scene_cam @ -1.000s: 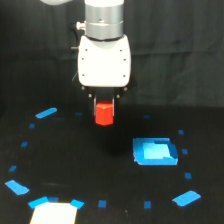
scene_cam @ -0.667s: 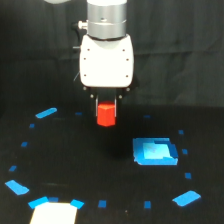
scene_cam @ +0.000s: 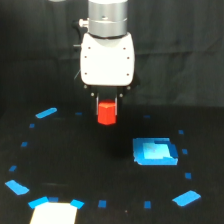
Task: Pick up the red object from the table
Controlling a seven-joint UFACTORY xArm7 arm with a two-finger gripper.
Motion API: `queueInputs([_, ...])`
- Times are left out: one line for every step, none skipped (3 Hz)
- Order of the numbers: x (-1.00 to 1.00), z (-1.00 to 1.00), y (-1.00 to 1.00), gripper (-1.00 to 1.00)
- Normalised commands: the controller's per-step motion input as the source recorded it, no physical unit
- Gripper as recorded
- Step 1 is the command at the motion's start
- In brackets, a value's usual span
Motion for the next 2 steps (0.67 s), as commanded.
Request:
queueInputs([-0.44,-0.45,-0.19,-1.00])
queueInputs([-0.05,0.76,-0.46,-1.00])
